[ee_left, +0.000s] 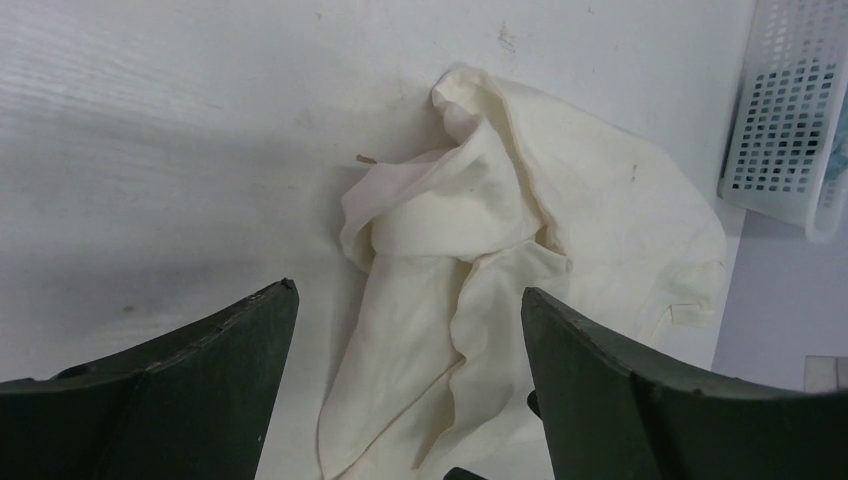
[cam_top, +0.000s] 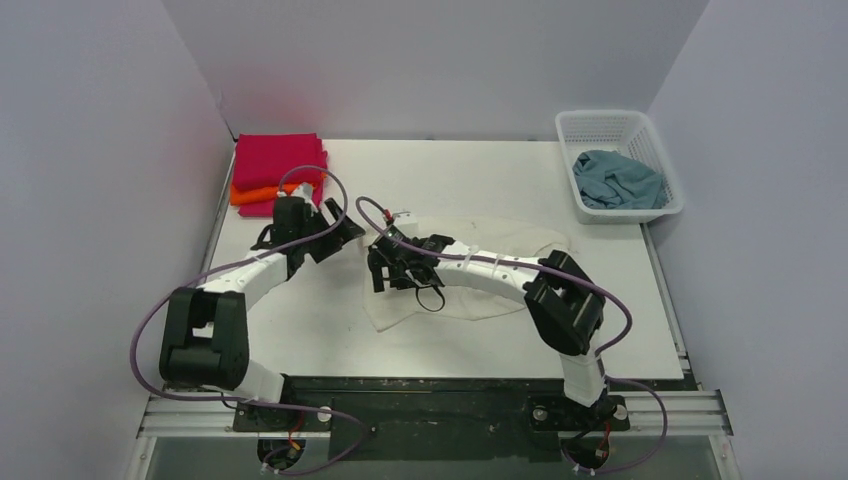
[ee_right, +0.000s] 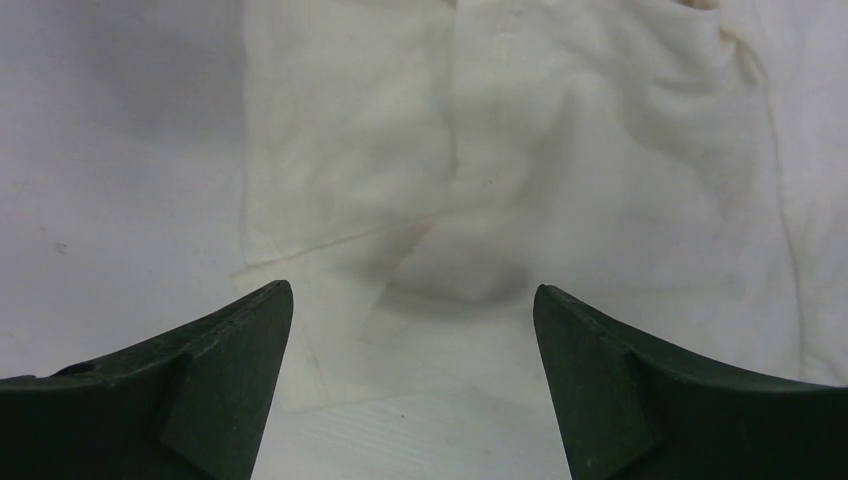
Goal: Fold and stack the t-shirts
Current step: Flatten out the tshirt
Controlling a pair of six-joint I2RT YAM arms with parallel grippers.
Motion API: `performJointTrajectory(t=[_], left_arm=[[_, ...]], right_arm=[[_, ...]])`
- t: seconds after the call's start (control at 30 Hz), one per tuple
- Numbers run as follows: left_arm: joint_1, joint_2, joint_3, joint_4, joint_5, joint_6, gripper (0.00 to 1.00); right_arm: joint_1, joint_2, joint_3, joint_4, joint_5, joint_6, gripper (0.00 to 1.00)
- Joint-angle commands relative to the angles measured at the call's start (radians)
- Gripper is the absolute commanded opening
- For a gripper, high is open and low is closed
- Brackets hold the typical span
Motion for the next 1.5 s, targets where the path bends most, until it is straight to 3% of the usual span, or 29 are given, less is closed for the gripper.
performJointTrajectory(t=[0.0, 0.17, 0.3, 0.47, 0.53, 0.57, 0.6, 0.9, 1.1, 1.2, 1.4, 1.47], left_arm=[[-0.051, 0.091, 0.102, 0.029, 0.006, 0.110, 0.93], [-0.110, 0.168, 0.150, -0.028, -0.076, 0.178, 0.90], [-0.118, 0.217, 0.161, -0.029, -0.100, 0.185, 0.74], [-0.120, 0.278, 0.187, -0.059, -0.088, 0.189, 0.42], [-0.119, 0.287, 0.187, -0.060, -0.089, 0.194, 0.23], [-0.120, 0.288, 0.184, -0.059, -0.091, 0.195, 0.06], [-0.120, 0.284, 0.180, -0.056, -0.092, 0.197, 0.02], [-0.120, 0.210, 0.101, 0.027, -0.114, 0.189, 0.00], [-0.120, 0.178, 0.080, 0.030, -0.144, 0.179, 0.00], [-0.119, 0.171, 0.080, 0.026, -0.165, 0.173, 0.00], [-0.119, 0.165, 0.080, 0.024, -0.185, 0.166, 0.00], [-0.119, 0.162, 0.080, 0.022, -0.187, 0.165, 0.00]], right_arm=[[0.021, 0.060, 0.076, -0.005, 0.103, 0.084, 0.84], [0.024, 0.093, 0.067, -0.045, 0.194, 0.097, 0.76], [0.024, 0.105, 0.047, -0.060, 0.220, 0.104, 0.73], [0.024, 0.106, 0.033, -0.078, 0.266, 0.112, 0.68], [0.022, 0.113, 0.031, -0.083, 0.271, 0.112, 0.68], [0.022, 0.119, 0.033, -0.083, 0.269, 0.113, 0.67], [0.022, 0.123, 0.036, -0.082, 0.267, 0.114, 0.67], [0.025, 0.148, 0.055, -0.107, 0.231, 0.116, 0.61], [0.027, 0.101, 0.009, -0.111, 0.279, 0.136, 0.42], [0.026, 0.051, -0.024, -0.118, 0.327, 0.134, 0.26], [0.025, -0.049, -0.064, -0.170, 0.411, 0.117, 0.21], [0.020, -0.086, -0.085, -0.178, 0.425, 0.112, 0.11]])
